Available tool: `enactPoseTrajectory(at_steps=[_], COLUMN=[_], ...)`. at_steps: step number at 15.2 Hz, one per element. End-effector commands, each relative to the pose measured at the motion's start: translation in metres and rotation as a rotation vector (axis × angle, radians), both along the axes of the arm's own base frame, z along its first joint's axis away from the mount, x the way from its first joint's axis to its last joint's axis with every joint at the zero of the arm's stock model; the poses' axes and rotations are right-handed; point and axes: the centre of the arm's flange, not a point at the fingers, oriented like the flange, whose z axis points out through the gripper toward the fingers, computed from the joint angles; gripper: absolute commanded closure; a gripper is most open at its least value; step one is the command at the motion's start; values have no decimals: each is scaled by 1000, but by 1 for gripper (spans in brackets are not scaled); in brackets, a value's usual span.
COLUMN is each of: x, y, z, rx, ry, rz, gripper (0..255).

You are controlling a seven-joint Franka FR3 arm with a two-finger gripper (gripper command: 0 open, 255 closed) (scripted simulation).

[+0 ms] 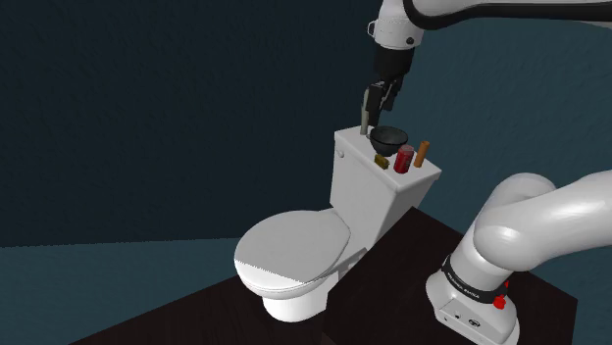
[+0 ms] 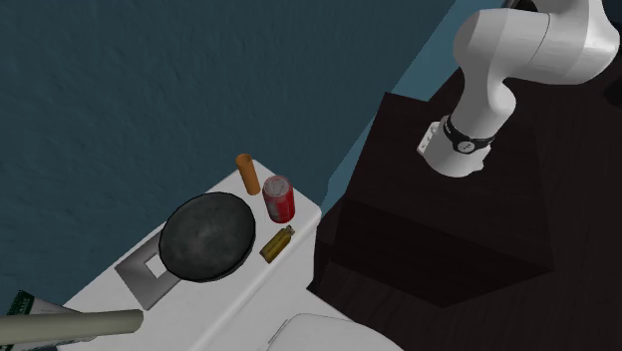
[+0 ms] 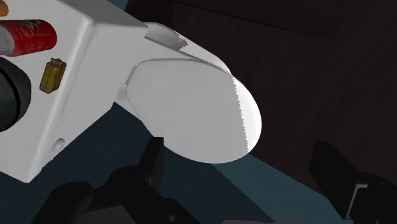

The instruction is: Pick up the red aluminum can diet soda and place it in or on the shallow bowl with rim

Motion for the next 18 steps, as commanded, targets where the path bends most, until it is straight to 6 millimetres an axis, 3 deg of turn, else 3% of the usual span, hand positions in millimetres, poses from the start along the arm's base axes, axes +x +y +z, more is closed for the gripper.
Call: enactPoseTrajectory(at_steps=[1, 18], x=[0, 29], y=[0, -191], z=[0, -122], rx=[0, 30], ry=[0, 17], rz=[0, -23], gripper=[0, 0])
